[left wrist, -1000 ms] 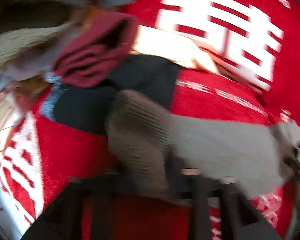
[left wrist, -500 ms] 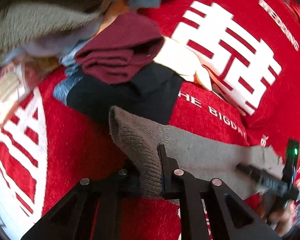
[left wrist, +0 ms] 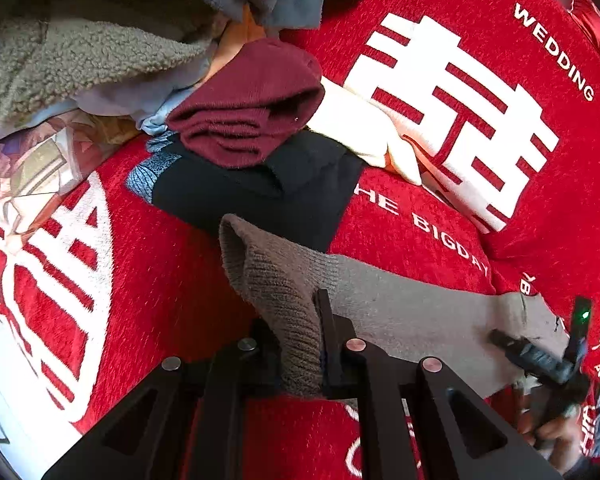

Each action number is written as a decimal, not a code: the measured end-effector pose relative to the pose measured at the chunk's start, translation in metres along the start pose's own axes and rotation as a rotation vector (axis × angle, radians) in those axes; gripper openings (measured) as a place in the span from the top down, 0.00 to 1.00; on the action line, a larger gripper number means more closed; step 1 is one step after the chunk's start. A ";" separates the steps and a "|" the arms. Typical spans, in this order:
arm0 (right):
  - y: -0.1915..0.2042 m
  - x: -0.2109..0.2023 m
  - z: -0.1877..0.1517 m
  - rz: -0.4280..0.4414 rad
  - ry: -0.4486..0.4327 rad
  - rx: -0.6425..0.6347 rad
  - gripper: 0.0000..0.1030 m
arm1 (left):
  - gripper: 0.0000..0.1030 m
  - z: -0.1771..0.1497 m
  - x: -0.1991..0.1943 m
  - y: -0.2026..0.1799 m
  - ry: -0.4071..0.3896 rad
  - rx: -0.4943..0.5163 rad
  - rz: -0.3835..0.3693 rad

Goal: Fold small clothes

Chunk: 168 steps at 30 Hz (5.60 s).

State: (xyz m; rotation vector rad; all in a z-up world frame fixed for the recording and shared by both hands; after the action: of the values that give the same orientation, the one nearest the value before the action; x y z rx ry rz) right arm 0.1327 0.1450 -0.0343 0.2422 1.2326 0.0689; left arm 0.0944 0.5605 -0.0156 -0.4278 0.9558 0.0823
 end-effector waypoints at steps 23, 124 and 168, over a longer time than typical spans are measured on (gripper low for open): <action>0.117 -0.026 -0.039 0.042 0.027 -0.312 0.00 | 0.87 -0.025 -0.003 0.002 0.104 -0.012 0.119; -0.363 -0.130 0.018 -0.206 -0.158 0.123 0.88 | 0.08 -0.135 0.060 -0.420 0.212 0.396 0.116; -0.345 -0.146 0.061 -0.198 -0.155 0.004 0.17 | 0.00 -0.128 0.052 -0.471 0.176 0.585 0.046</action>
State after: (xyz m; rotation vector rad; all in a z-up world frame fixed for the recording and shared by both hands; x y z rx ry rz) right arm 0.1142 -0.2264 0.0437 0.1258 1.0972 -0.1218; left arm 0.1449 0.0743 0.0279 0.1298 1.1104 -0.1943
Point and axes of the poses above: each gripper's, at about its wrist camera, not at the fingertips, and x roughly the way its jaws point, y to its left, z to its top, the point moved 5 cm from there along x, roughly the way its jaws point, and after that the axes turned 1 degree about y, right-handed, at the moved point
